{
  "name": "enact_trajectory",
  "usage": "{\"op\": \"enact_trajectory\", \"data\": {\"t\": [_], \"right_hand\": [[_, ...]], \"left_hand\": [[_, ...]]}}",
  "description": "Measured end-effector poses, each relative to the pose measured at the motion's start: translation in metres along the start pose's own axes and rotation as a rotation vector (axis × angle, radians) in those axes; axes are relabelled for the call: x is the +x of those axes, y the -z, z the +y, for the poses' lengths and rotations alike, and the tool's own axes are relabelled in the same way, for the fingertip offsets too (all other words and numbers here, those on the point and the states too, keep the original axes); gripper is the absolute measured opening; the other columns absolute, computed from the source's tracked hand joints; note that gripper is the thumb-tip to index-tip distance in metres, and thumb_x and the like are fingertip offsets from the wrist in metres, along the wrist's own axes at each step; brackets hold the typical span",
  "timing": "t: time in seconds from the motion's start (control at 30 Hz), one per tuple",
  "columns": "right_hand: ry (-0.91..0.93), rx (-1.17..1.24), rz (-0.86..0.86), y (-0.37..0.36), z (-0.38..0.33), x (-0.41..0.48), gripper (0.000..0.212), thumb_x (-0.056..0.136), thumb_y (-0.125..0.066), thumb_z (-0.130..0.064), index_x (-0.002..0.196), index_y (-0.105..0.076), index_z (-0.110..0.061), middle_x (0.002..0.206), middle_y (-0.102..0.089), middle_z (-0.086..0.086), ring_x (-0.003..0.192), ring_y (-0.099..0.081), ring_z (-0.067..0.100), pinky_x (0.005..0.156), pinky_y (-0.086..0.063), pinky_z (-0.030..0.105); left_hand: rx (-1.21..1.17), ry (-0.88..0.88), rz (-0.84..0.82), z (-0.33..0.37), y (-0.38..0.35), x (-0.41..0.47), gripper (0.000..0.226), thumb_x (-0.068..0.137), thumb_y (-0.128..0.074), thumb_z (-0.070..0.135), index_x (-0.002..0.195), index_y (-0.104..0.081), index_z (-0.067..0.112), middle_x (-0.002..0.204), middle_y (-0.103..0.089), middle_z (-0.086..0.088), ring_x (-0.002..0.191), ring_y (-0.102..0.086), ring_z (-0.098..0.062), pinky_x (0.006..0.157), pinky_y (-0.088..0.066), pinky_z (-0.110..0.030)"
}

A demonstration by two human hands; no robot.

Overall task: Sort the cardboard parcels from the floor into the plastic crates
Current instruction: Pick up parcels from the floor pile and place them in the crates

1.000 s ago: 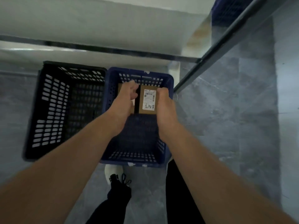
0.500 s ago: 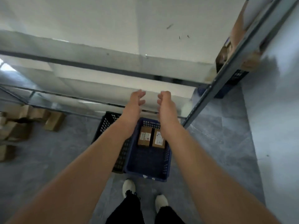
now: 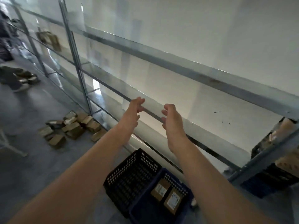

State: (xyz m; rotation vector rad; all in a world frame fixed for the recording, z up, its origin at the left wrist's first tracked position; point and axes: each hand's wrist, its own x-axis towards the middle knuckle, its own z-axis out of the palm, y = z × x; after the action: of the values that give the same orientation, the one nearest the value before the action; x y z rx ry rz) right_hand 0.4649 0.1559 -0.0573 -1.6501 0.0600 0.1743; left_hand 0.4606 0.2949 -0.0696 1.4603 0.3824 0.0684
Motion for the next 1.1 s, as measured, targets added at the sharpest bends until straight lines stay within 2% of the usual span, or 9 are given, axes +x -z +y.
{"op": "enact_trajectory", "data": {"t": [0.13, 0.3, 0.43, 0.5, 0.57, 0.73, 0.83, 0.97, 1.1], "right_hand": [[0.038, -0.061, -0.094, -0.056, -0.022, 0.001, 0.052, 0.089, -0.036, -0.060, 0.125, -0.061, -0.032, 0.135, -0.064, -0.004, 0.128, -0.058, 0.022, 0.115, -0.044, 0.047], [0.077, -0.102, -0.261, -0.143, -0.023, 0.001, 0.026, 0.107, -0.040, -0.050, 0.116, -0.059, -0.035, 0.133, -0.061, -0.003, 0.128, -0.057, 0.023, 0.106, -0.044, 0.041], [0.054, -0.112, -0.366, -0.227, -0.019, -0.009, 0.026, 0.106, -0.043, -0.047, 0.103, -0.062, -0.030, 0.108, -0.064, -0.006, 0.118, -0.062, 0.026, 0.097, -0.048, 0.040], [0.027, -0.103, -0.403, -0.267, -0.018, -0.012, 0.026, 0.110, -0.042, -0.039, 0.100, -0.063, -0.028, 0.109, -0.065, 0.002, 0.116, -0.064, 0.029, 0.096, -0.050, 0.044], [-0.006, -0.101, -0.423, -0.307, -0.020, -0.015, 0.028, 0.112, -0.041, -0.035, 0.096, -0.062, -0.027, 0.119, -0.064, 0.004, 0.118, -0.061, 0.025, 0.098, -0.051, 0.044], [-0.055, -0.059, -0.427, -0.400, -0.018, -0.004, 0.026, 0.113, -0.041, -0.037, 0.095, -0.059, -0.031, 0.099, -0.061, -0.010, 0.089, -0.057, 0.005, 0.071, -0.044, 0.026], [-0.075, -0.071, -0.410, -0.446, -0.008, 0.006, 0.027, 0.113, -0.043, -0.033, 0.091, -0.059, -0.030, 0.096, -0.061, -0.008, 0.093, -0.061, 0.013, 0.076, -0.047, 0.028], [-0.108, -0.081, -0.411, -0.498, 0.006, 0.039, 0.026, 0.111, -0.044, -0.034, 0.093, -0.062, -0.030, 0.105, -0.065, -0.007, 0.120, -0.064, 0.027, 0.103, -0.050, 0.042], [-0.104, -0.068, -0.378, -0.547, 0.020, 0.108, 0.026, 0.111, -0.044, -0.032, 0.094, -0.063, -0.028, 0.103, -0.066, -0.005, 0.109, -0.065, 0.021, 0.090, -0.050, 0.033]], "left_hand": [[-0.030, -0.010, 0.067, 0.012, 0.062, 0.003, 0.053, 0.100, -0.032, 0.064, 0.142, -0.055, 0.040, 0.153, -0.047, 0.000, 0.146, -0.033, -0.033, 0.121, -0.023, -0.053], [-0.055, 0.010, 0.178, 0.017, 0.153, 0.003, 0.070, 0.078, -0.039, 0.075, 0.138, -0.058, 0.045, 0.152, -0.048, 0.001, 0.145, -0.034, -0.030, 0.121, -0.024, -0.057], [-0.089, 0.011, 0.271, 0.018, 0.230, -0.001, 0.060, 0.092, -0.039, 0.069, 0.141, -0.055, 0.039, 0.143, -0.050, 0.002, 0.131, -0.047, -0.023, 0.104, -0.036, -0.039], [-0.080, 0.014, 0.309, 0.019, 0.274, -0.001, 0.050, 0.096, -0.035, 0.065, 0.132, -0.059, 0.040, 0.142, -0.051, -0.001, 0.125, -0.049, -0.021, 0.095, -0.036, -0.036], [-0.052, 0.026, 0.333, 0.024, 0.318, -0.001, 0.044, 0.098, -0.032, 0.065, 0.124, -0.059, 0.043, 0.143, -0.052, -0.001, 0.126, -0.047, -0.023, 0.101, -0.035, -0.041], [0.006, 0.078, 0.336, 0.026, 0.411, 0.021, 0.072, 0.082, -0.034, 0.074, 0.143, -0.054, 0.040, 0.148, -0.051, -0.001, 0.136, -0.044, -0.031, 0.118, -0.030, -0.052], [0.006, 0.110, 0.324, 0.022, 0.450, 0.045, 0.072, 0.080, -0.037, 0.074, 0.140, -0.056, 0.039, 0.148, -0.051, 0.000, 0.138, -0.042, -0.030, 0.119, -0.030, -0.054], [-0.018, 0.147, 0.298, 0.014, 0.490, 0.095, 0.047, 0.100, -0.032, 0.062, 0.133, -0.057, 0.040, 0.152, -0.046, -0.002, 0.144, -0.035, -0.030, 0.120, -0.026, -0.055], [-0.024, 0.190, 0.276, 0.009, 0.524, 0.172, 0.044, 0.094, -0.036, 0.067, 0.124, -0.058, 0.044, 0.150, -0.048, -0.001, 0.144, -0.035, -0.030, 0.121, -0.024, -0.054]]}}
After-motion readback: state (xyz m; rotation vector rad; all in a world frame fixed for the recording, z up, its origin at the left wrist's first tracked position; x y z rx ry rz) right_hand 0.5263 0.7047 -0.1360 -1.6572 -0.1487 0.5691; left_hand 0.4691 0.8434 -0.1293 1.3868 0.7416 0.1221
